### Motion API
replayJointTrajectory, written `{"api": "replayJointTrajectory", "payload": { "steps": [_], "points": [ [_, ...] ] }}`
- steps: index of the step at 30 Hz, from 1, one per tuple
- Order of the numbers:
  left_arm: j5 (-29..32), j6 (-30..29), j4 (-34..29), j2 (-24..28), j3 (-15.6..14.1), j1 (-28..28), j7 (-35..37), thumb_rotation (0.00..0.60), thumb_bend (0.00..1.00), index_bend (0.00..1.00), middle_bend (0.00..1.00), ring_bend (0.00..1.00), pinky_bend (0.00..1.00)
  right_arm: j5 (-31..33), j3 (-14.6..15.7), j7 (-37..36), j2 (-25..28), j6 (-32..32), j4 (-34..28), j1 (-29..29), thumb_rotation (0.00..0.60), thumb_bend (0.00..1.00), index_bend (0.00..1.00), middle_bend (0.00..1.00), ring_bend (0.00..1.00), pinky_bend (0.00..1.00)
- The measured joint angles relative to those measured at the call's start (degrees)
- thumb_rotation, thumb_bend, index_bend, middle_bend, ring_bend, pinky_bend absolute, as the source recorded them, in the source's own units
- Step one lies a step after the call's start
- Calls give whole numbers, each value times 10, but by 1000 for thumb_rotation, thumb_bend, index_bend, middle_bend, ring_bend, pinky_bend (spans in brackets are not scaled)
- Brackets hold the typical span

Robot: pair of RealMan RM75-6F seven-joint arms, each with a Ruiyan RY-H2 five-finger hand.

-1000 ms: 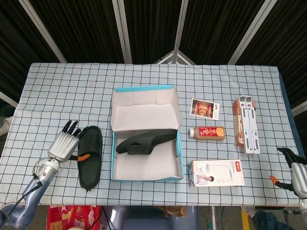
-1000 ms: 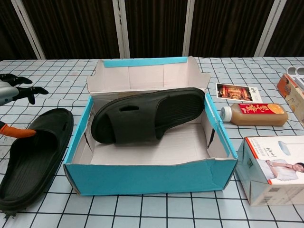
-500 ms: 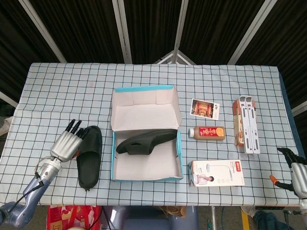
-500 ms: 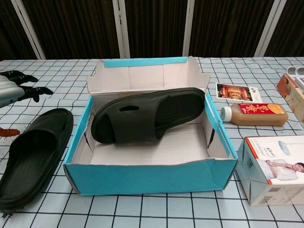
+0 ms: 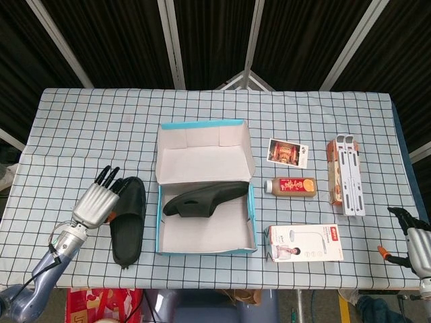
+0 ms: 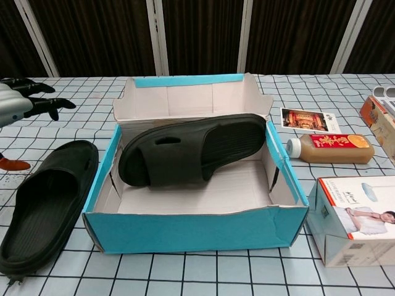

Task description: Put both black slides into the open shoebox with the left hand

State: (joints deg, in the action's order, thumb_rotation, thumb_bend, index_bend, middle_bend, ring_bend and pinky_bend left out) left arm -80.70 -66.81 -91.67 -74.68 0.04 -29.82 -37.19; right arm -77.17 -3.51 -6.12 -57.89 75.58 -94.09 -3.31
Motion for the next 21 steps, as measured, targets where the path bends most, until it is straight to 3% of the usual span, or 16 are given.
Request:
{"api": "replayJointTrajectory", "payload": {
  "steps": [8,10,21],
  "points": [
    [17,-3,-27,16,-6,14,-28,495,263,0,224,0,67,-3,1,2,1,3,-3,1,600,233,176,165,240,218],
    [24,2,-20,8,-8,16,-32,470,262,0,224,0,67,-2,1,2,1,2,-3,1,600,233,176,165,240,218],
    [-6,-4,31,-40,-6,18,11,465,253,0,225,0,67,-1,3,3,2,-3,-4,-1,600,234,176,165,240,218]
  ]
}}
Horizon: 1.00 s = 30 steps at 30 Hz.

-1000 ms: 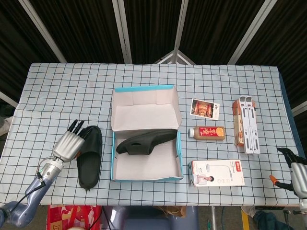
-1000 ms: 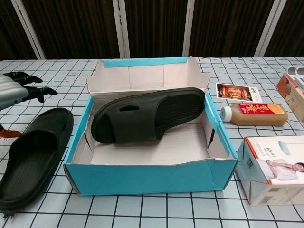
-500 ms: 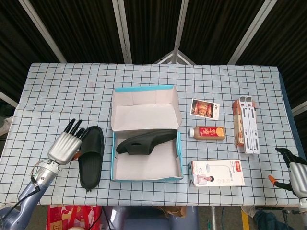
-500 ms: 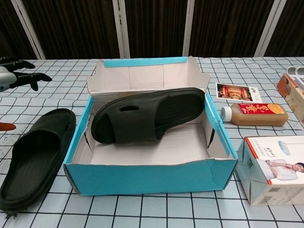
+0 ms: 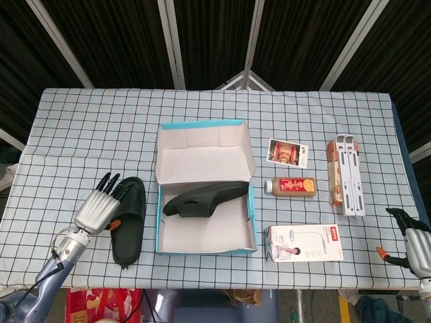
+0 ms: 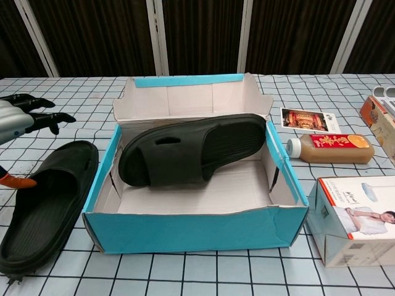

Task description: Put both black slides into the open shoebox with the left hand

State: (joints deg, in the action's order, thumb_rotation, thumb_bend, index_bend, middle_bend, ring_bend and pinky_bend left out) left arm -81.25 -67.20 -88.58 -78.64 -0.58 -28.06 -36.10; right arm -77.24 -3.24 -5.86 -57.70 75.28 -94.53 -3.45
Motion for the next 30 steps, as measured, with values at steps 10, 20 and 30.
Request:
{"api": "replayJointTrajectory", "payload": {
  "steps": [10,20,30],
  "points": [
    [5,3,30,-20,2,3,5,467,253,0,221,0,67,-4,3,-4,3,1,-2,1,600,234,176,165,240,218],
    [-6,6,95,-54,9,0,57,466,253,0,215,0,67,2,2,2,1,-7,-1,-3,600,234,176,165,240,218],
    [-5,16,143,-89,17,-5,87,468,244,0,214,0,67,9,1,-1,0,-12,3,-4,600,234,176,165,240,217]
  ]
}}
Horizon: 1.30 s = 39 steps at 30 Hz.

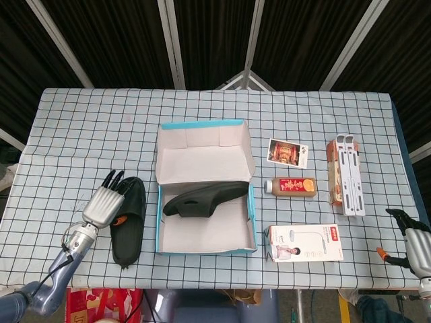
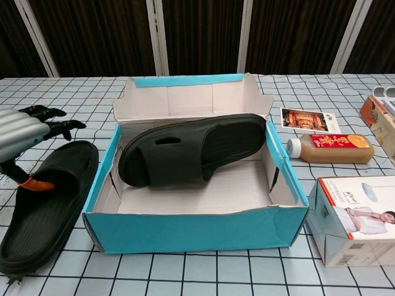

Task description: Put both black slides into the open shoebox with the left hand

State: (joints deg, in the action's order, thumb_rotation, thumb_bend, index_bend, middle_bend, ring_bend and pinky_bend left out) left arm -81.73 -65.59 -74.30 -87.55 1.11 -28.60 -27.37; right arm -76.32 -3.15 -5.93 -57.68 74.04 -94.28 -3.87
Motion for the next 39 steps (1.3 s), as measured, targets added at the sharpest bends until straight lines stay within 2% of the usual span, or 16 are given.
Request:
{"api": "replayJointTrajectory", "payload": {
  "steps": [10,18,25,31,35,39],
  "points": [
    [8,8,31,-20,3,1,20,469,244,0,228,0,67,1,0,3,-1,-3,0,-2,600,234,176,165,240,218],
    [4,7,42,-28,1,2,14,478,256,0,311,0,67,0,1,4,-2,-3,0,-3,600,234,176,165,240,217],
    [8,10,47,-38,4,1,4,483,269,0,292,0,67,-1,1,1,0,0,0,-1,600,234,176,165,240,218],
    [7,11,55,-45,4,0,0,521,324,5,319,2,67,-3,1,-2,1,0,0,-1,600,233,176,165,240,217],
    [6,9,60,-49,3,1,-4,599,376,52,393,22,68,-3,2,-2,1,1,0,0,600,233,176,165,241,218],
    [3,3,66,-51,2,3,-2,600,436,126,476,42,68,-4,2,-3,1,1,0,0,600,233,176,165,244,218]
  ]
}}
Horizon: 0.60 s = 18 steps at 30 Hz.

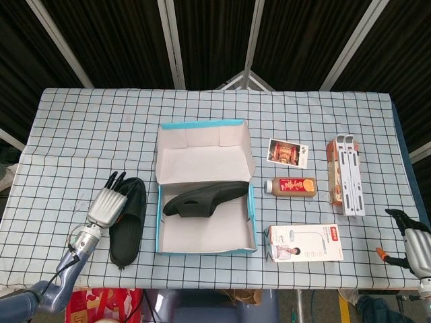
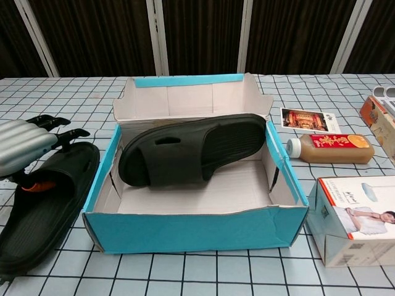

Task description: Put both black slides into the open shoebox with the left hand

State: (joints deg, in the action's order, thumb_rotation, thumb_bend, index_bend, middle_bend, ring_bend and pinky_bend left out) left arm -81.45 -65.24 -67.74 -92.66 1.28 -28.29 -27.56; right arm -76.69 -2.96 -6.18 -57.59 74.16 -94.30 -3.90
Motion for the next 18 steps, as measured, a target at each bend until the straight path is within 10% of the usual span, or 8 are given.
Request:
{"api": "replayJointTrajectory", "payload": {
  "steps": [18],
  "points": [
    [-42,-78,-39,53,0,18,-11,600,509,195,515,72,70,-3,1,-2,0,0,-1,-1,600,233,176,165,245,217]
  ]
}}
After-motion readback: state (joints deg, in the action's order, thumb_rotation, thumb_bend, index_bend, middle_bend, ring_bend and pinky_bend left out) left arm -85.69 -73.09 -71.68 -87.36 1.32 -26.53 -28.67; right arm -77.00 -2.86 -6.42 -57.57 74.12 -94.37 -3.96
